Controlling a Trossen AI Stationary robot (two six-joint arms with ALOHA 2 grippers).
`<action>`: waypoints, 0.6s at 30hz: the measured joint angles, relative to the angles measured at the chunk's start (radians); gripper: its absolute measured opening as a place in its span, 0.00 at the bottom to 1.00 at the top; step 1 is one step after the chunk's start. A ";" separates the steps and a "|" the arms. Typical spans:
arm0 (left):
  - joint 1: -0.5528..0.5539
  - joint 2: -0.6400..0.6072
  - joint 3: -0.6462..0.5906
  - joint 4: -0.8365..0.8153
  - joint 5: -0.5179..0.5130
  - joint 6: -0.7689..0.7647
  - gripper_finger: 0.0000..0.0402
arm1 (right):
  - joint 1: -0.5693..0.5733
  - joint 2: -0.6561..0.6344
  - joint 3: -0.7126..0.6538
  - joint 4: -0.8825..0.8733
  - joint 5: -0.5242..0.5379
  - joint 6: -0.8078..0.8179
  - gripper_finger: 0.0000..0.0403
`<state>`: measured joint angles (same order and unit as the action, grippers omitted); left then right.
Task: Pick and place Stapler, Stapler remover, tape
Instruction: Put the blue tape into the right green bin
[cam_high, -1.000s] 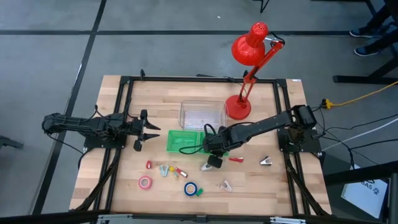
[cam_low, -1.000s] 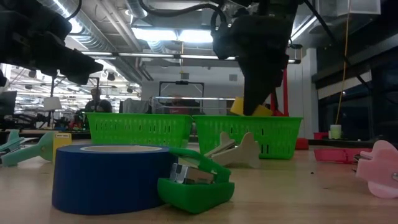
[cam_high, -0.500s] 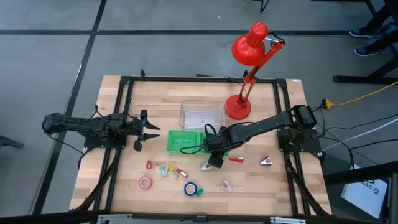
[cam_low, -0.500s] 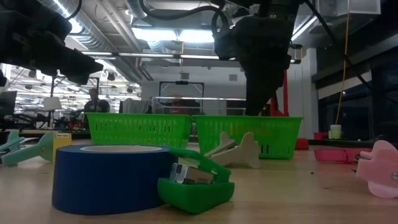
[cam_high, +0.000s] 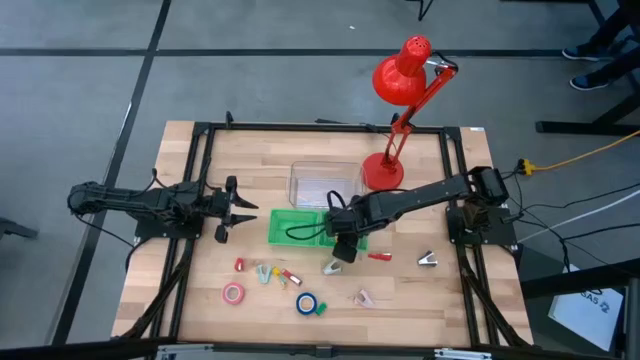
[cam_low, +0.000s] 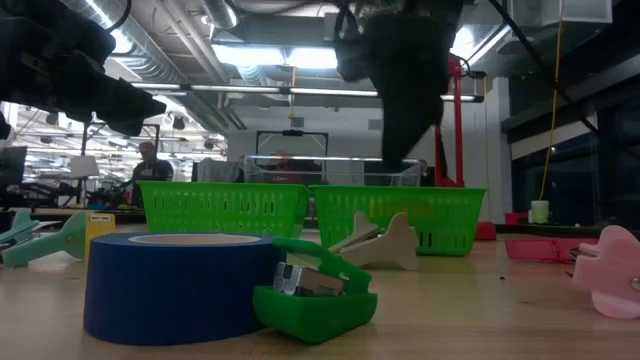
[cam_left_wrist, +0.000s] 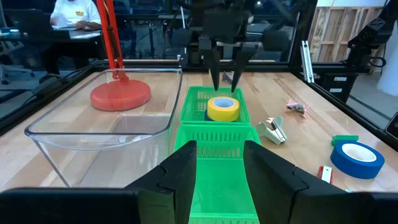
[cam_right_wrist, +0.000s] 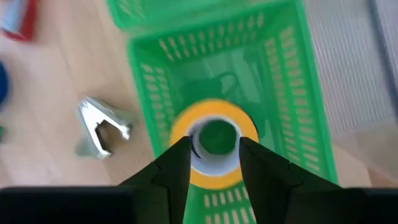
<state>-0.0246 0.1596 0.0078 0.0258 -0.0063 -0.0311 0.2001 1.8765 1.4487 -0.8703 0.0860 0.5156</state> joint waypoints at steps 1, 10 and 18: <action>0.000 0.000 0.000 0.000 0.000 0.000 0.32 | 0.000 -0.001 0.010 0.004 0.000 0.000 0.34; 0.000 0.000 0.000 0.000 0.000 0.000 0.32 | 0.033 -0.001 0.085 0.100 0.000 0.001 0.33; 0.000 0.000 0.000 0.000 0.000 0.000 0.32 | 0.101 -0.001 0.088 0.260 0.000 -0.004 0.33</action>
<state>-0.0244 0.1596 0.0078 0.0261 -0.0063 -0.0315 0.3007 1.8755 1.5367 -0.6105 0.0860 0.5111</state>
